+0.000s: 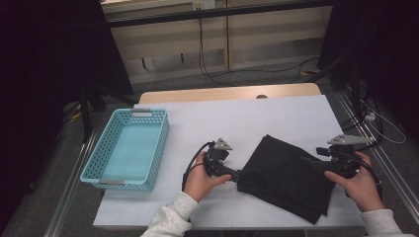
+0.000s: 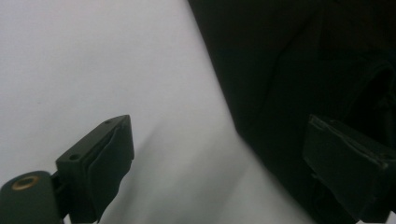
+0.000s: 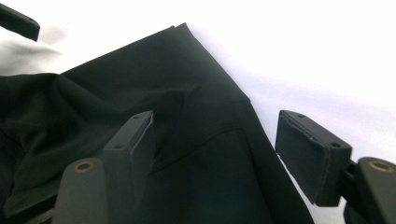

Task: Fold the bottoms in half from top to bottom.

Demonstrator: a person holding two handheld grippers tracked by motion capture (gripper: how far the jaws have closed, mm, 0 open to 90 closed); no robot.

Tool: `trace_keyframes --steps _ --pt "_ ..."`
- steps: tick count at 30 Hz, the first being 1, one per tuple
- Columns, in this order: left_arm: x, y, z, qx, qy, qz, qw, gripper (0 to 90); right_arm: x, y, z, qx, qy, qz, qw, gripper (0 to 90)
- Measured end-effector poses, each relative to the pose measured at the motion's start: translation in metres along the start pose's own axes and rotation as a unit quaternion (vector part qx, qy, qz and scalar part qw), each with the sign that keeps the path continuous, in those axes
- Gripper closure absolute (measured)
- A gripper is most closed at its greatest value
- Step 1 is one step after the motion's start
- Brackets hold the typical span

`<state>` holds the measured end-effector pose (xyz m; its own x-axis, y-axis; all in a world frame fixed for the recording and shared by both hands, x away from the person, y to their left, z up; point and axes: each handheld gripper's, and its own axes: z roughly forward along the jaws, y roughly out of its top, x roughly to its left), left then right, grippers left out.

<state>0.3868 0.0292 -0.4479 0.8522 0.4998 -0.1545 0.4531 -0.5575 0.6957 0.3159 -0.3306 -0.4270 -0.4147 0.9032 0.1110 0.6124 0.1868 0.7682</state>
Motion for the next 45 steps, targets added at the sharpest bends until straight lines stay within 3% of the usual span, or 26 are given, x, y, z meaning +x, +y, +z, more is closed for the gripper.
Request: trace_keyframes --steps 4,12,16,25,29,33,37,39,45 --pt "-0.004 -0.005 0.002 0.012 -0.009 0.004 0.9999 15.8 0.001 -0.001 0.001 0.003 0.003 -0.002 1.0 28.3" --pt "-0.011 -0.009 -0.001 0.01 -0.02 0.002 0.9997 20.9 0.001 0.001 -0.001 -0.001 0.004 -0.003 1.0 28.3" --pt "-0.014 -0.011 0.0 0.026 -0.027 0.004 0.9993 27.1 0.0 0.0 -0.001 -0.001 0.003 -0.001 1.0 28.3" --pt "-0.021 -0.013 0.001 0.021 -0.023 0.017 0.9994 37.0 -0.003 -0.001 -0.004 -0.005 0.003 0.002 1.0 28.3" --pt "-0.029 -0.015 0.003 0.018 -0.001 0.038 0.9991 41.4 -0.004 -0.001 -0.004 -0.004 0.001 0.003 1.0 28.4" --pt "-0.029 -0.017 0.002 0.012 0.008 0.027 0.9995 52.3 -0.003 -0.001 -0.005 -0.005 0.001 0.004 1.0 28.4" --pt "-0.028 -0.017 0.001 0.011 -0.003 0.023 0.9997 64.8 -0.004 -0.001 -0.004 -0.004 0.001 0.005 1.0 28.4" --pt "-0.028 -0.017 0.003 0.006 -0.012 0.014 0.9998 76.5 -0.005 -0.001 -0.004 -0.005 0.0 0.005 1.0 28.4" --pt "-0.021 -0.014 0.003 0.007 -0.022 -0.007 0.9997 85.0 -0.005 -0.001 -0.006 -0.01 -0.002 0.008 0.9999 28.4"
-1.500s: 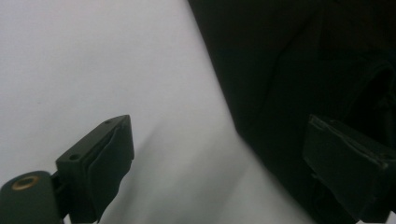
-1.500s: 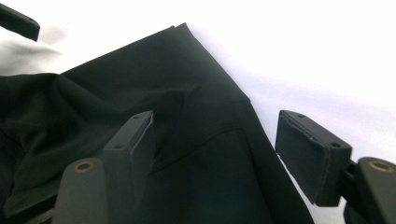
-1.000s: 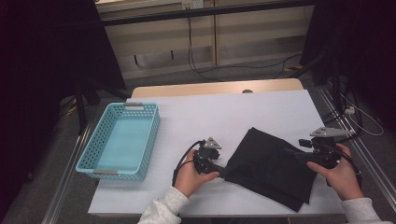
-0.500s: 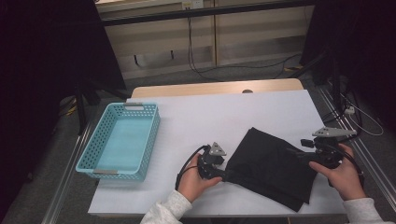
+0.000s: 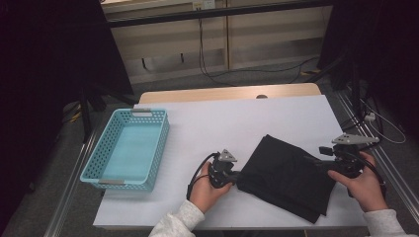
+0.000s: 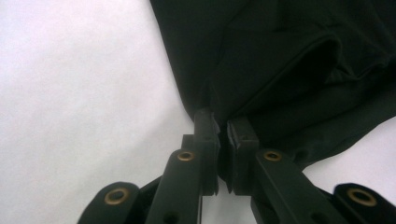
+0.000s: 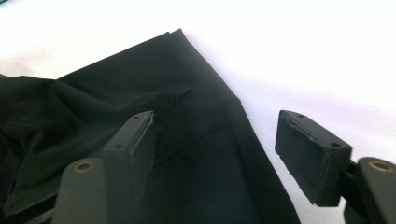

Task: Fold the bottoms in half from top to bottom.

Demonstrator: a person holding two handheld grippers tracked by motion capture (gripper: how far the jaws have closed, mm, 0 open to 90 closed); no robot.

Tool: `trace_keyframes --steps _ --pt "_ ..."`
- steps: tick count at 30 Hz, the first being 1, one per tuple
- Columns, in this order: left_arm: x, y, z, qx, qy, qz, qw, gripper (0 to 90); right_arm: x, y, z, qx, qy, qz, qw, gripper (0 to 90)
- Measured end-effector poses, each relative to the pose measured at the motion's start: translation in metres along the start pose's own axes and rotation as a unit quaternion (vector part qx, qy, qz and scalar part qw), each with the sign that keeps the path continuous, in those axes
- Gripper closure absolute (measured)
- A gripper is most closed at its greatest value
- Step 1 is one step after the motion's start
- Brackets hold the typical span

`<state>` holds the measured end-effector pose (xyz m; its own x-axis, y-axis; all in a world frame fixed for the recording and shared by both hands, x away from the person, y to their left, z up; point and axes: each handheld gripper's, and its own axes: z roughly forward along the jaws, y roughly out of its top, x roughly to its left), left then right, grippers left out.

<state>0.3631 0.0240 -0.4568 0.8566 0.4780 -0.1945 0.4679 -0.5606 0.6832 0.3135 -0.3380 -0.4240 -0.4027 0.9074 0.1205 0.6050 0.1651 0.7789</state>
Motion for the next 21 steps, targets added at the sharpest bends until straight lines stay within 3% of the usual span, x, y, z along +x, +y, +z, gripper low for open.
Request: trace_keyframes --steps 9,16,21 --pt "0.026 0.009 -0.006 -0.015 0.028 -0.019 0.9993 85.6 -0.002 -0.002 -0.001 -0.003 -0.003 0.006 1.0 28.3" --pt "0.059 0.017 -0.014 -0.034 0.042 -0.043 0.9976 85.9 0.0 -0.003 0.002 -0.007 -0.005 0.01 0.9999 27.6" --pt "0.079 0.023 -0.021 -0.034 0.058 -0.056 0.9962 85.9 0.004 -0.004 0.007 -0.009 0.0 0.013 0.9999 27.2"
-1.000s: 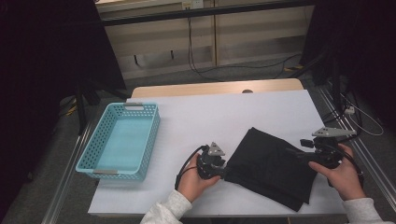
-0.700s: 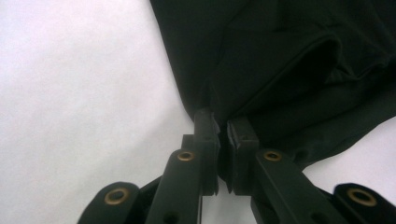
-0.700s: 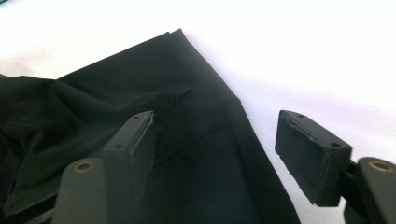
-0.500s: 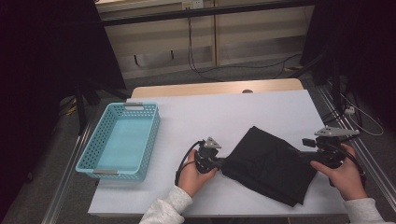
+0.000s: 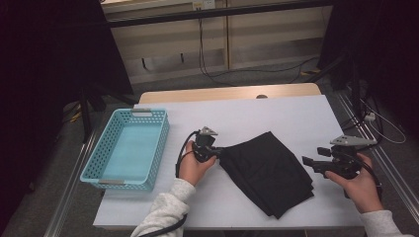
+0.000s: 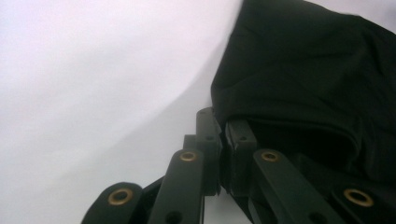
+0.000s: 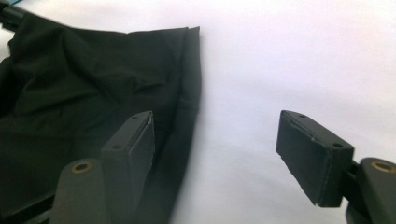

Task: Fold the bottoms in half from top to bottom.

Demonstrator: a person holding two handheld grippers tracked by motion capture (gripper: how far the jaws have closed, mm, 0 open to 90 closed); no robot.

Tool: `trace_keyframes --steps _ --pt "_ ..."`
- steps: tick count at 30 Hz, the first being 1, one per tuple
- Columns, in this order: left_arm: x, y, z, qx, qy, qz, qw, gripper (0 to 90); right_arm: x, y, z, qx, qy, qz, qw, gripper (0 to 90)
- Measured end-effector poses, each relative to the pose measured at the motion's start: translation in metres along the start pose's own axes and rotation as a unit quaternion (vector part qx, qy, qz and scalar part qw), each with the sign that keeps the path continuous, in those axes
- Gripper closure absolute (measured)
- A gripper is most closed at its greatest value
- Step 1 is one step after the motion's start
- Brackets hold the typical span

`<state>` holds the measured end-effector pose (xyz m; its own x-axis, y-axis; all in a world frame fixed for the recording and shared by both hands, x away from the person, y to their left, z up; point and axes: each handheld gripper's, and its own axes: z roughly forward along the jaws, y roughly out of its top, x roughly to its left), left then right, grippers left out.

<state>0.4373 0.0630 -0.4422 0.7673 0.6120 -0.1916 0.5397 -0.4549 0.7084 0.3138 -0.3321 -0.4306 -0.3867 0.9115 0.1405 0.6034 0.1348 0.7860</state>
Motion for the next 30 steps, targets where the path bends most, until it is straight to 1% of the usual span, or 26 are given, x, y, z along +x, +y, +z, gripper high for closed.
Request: trace_keyframes --steps 4,5,6,7,10,12,15,18,19,20,21,22,23,24,25,26,27,28,30 --pt "0.013 0.003 -0.002 0.004 0.009 -0.005 0.9999 85.9 0.005 -0.001 0.005 0.003 0.005 -0.004 1.0 27.1" --pt "0.017 0.004 -0.003 0.007 0.011 -0.002 0.9999 85.9 0.007 -0.001 0.006 0.004 0.006 -0.005 1.0 27.0" --pt "0.02 0.004 -0.003 0.005 0.012 -0.009 0.9999 85.9 0.008 -0.001 0.007 0.006 0.006 -0.008 0.9999 26.8" --pt "0.024 0.005 -0.003 0.008 0.011 -0.01 0.9999 85.9 0.009 -0.001 0.008 0.007 0.007 -0.01 0.9999 26.8" --pt "0.03 0.008 -0.004 0.005 0.018 -0.019 0.9996 85.9 0.011 0.0 0.009 0.007 0.008 -0.012 0.9999 26.8" --pt "0.035 0.01 -0.005 0.007 0.022 -0.017 0.9996 85.9 0.011 -0.001 0.01 0.007 0.01 -0.012 0.9999 26.7" --pt "0.044 0.015 -0.007 0.008 0.031 -0.018 0.9993 85.9 0.013 -0.001 0.011 0.008 0.011 -0.013 0.9998 26.7" --pt "0.056 0.021 -0.01 0.001 0.052 -0.025 0.9983 85.6 0.018 0.0 0.015 0.009 0.015 -0.019 0.9997 26.8" --pt "0.06 0.022 -0.011 0.002 0.058 -0.028 0.9979 84.0 0.02 0.0 0.016 0.01 0.016 -0.02 0.9996 26.7" --pt "0.063 0.022 -0.012 0.001 0.067 -0.04 0.997 80.0 0.022 0.0 0.017 0.01 0.017 -0.022 0.9996 26.7" --pt "0.065 0.021 -0.013 0.002 0.076 -0.045 0.9961 70.8 0.024 0.0 0.019 0.01 0.017 -0.024 0.9995 26.6" --pt "0.067 0.02 -0.013 -0.003 0.084 -0.055 0.995 63.6 0.027 0.0 0.021 0.009 0.018 -0.026 0.9994 26.6" --pt "0.067 0.018 -0.015 -0.004 0.089 -0.064 0.994 47.5 0.031 0.0 0.024 0.011 0.023 -0.028 0.9993 26.4" --pt "0.068 0.017 -0.016 -0.004 0.089 -0.067 0.9938 47.5 0.031 0.0 0.024 0.011 0.023 -0.028 0.9993 26.4" --pt "0.068 0.013 -0.017 -0.005 0.085 -0.075 0.9936 43.9 0.033 0.0 0.026 0.012 0.024 -0.028 0.9992 26.1" --pt "0.068 0.01 -0.019 -0.005 0.086 -0.078 0.9932 40.9 0.036 0.0 0.028 0.014 0.027 -0.033 0.999 25.6" --pt "0.067 0.008 -0.02 -0.007 0.085 -0.081 0.993 37.5 0.038 0.0 0.03 0.016 0.024 -0.038 0.9989 25.6" --pt "0.065 0.005 -0.021 -0.015 0.085 -0.08 0.993 32.3 0.041 0.0 0.031 0.015 0.02 -0.042 0.9988 25.5" --pt "0.059 -0.002 -0.024 -0.034 0.083 -0.081 0.9926 26.5 0.044 0.001 0.033 0.015 0.023 -0.041 0.9988 25.4"
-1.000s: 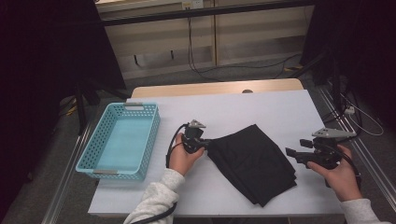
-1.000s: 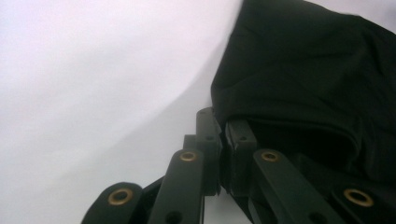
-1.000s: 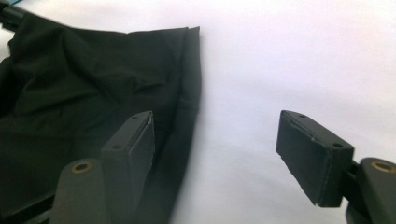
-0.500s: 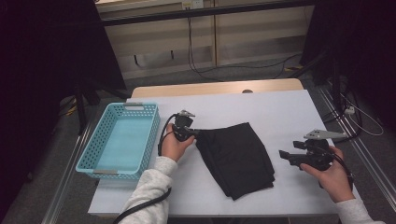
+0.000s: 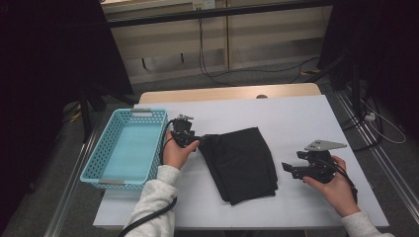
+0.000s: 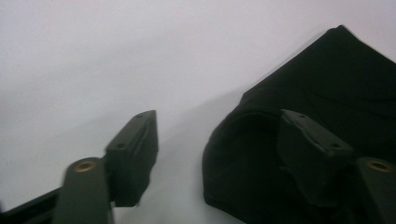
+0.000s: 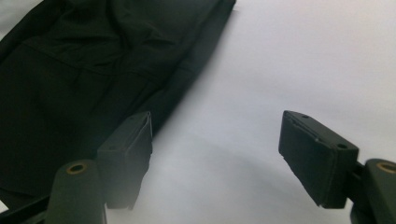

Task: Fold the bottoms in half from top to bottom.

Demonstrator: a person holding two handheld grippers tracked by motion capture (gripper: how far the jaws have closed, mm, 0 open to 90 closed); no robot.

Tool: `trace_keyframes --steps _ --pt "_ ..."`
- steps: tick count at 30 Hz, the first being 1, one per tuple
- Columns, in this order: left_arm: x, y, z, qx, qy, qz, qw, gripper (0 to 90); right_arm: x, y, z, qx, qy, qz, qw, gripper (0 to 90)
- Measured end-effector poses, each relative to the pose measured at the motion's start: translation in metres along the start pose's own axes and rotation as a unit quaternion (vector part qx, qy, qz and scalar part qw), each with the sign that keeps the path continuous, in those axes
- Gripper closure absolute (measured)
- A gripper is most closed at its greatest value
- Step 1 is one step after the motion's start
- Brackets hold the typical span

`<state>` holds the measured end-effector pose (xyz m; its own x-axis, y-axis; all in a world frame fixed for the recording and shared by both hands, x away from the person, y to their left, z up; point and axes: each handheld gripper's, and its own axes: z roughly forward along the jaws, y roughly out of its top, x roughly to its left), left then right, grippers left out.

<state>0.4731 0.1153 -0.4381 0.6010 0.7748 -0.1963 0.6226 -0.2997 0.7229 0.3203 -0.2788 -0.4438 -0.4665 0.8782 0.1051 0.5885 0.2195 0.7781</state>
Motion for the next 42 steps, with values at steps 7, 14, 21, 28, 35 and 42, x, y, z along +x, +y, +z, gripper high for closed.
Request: trace_keyframes --steps 7,14,21,28,35,42 --pt "-0.011 -0.012 -0.014 -0.006 0.01 0.03 0.9995 21.8 0.017 0.002 0.016 0.002 0.007 0.005 1.0 24.9" --pt "-0.018 -0.014 -0.016 0.002 0.006 0.036 0.9993 19.2 0.039 0.007 0.029 0.007 0.024 -0.01 0.9996 25.0" --pt "-0.022 -0.016 -0.014 0.008 0.003 0.043 0.999 18.7 0.047 0.002 0.033 0.019 0.025 -0.014 0.9994 26.2" --pt "-0.022 -0.019 -0.013 0.007 0.006 0.049 0.9987 17.2 0.057 -0.004 0.035 0.039 0.031 -0.031 0.9983 27.5" --pt "-0.022 -0.018 -0.015 0.01 0.005 0.054 0.9985 17.0 0.06 -0.008 0.035 0.039 0.024 -0.022 0.9987 28.9" --pt "-0.025 -0.018 -0.016 0.012 0.006 0.057 0.9983 16.6 0.064 -0.014 0.033 0.024 0.012 -0.014 0.9995 33.8"
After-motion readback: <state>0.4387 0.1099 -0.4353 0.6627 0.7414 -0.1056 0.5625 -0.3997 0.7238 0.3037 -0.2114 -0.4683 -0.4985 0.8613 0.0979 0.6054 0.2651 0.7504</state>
